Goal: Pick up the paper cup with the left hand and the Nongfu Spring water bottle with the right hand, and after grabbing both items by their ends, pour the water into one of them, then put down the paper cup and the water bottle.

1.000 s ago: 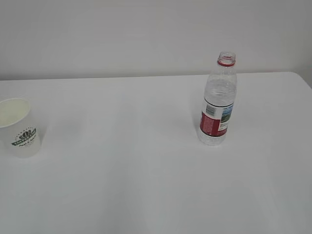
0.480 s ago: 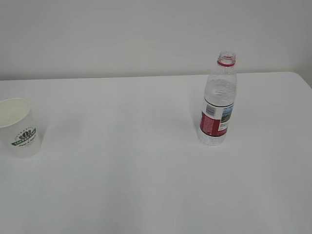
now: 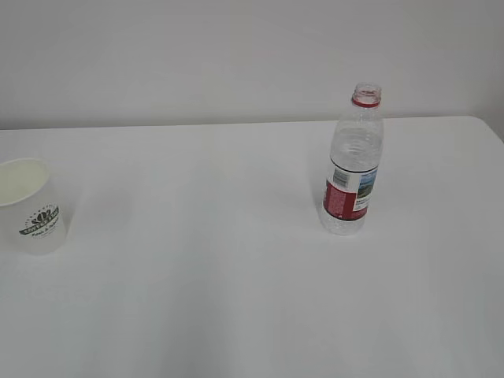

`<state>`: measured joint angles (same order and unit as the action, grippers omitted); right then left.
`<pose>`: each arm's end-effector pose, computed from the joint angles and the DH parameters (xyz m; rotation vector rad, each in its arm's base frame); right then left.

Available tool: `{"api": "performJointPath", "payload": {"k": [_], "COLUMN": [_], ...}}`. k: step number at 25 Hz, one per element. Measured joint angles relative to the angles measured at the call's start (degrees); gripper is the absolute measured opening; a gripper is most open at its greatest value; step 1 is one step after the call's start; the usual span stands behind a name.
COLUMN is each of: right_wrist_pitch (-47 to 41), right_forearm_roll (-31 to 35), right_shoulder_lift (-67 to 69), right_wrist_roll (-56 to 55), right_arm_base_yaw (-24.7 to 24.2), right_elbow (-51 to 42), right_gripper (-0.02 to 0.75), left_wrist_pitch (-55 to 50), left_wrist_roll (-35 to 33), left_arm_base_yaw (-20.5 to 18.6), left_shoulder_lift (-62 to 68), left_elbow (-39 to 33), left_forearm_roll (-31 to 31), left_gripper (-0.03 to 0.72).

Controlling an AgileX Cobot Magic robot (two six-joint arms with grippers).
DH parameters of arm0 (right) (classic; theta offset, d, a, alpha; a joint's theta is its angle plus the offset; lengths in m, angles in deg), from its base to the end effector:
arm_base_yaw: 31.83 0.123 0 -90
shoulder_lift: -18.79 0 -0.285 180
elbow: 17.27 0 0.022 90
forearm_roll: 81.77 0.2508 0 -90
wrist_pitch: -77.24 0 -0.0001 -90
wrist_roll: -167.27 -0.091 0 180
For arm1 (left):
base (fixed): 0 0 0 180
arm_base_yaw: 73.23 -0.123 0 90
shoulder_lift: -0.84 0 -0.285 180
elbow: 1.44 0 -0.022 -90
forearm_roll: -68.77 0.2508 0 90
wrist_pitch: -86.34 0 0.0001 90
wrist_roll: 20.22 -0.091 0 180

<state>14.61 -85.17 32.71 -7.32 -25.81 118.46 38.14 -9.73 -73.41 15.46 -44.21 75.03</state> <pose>0.0034 -0.0045 0.2959 -0.2071 2.0976 -0.0655 0.0110 0.0074 0.3244 -0.1609 1.8320 -0.0001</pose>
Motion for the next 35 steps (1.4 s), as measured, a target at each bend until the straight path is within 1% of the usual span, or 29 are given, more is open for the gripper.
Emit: {"api": "performJointPath", "payload": {"k": [7,10,16,22,25,29,35], "right_wrist_pitch": [12.1,15.2,22.0,37.0,42.1,46.3,47.5], "right_forearm_roll": [0.0,0.2,1.4,1.8,2.6,5.5,6.1], "right_shoulder_lift": [6.7,7.1,7.1,10.8,14.9,21.3,29.3], "right_wrist_roll": [0.0,-0.4,-1.0,-1.1,-1.1,-1.1,-1.1], "right_arm_base_yaw": [0.0,0.0,0.0,0.0,0.0,0.0,0.0], "right_elbow": [2.9,3.0,3.0,3.0,3.0,3.0,3.0], "right_gripper": [0.557,0.555,0.555,0.555,0.555,0.554,0.554], "left_wrist_pitch": [9.1,13.1,24.7,37.9,42.7,47.5,52.6], "left_wrist_roll": [0.0,0.0,0.0,0.0,0.0,0.0,0.0], "left_arm_base_yaw": [0.0,0.0,0.0,0.0,0.0,0.0,0.0], "left_shoulder_lift": [10.8,14.9,23.0,29.4,32.1,35.7,40.6], "left_elbow": [0.5,0.8,0.8,0.8,0.8,0.8,0.2], "left_forearm_roll": [-0.1,-0.2,-0.8,0.1,0.3,0.3,0.1], "left_gripper": [0.591,0.588,0.587,0.584,0.557,0.532,0.526]}}
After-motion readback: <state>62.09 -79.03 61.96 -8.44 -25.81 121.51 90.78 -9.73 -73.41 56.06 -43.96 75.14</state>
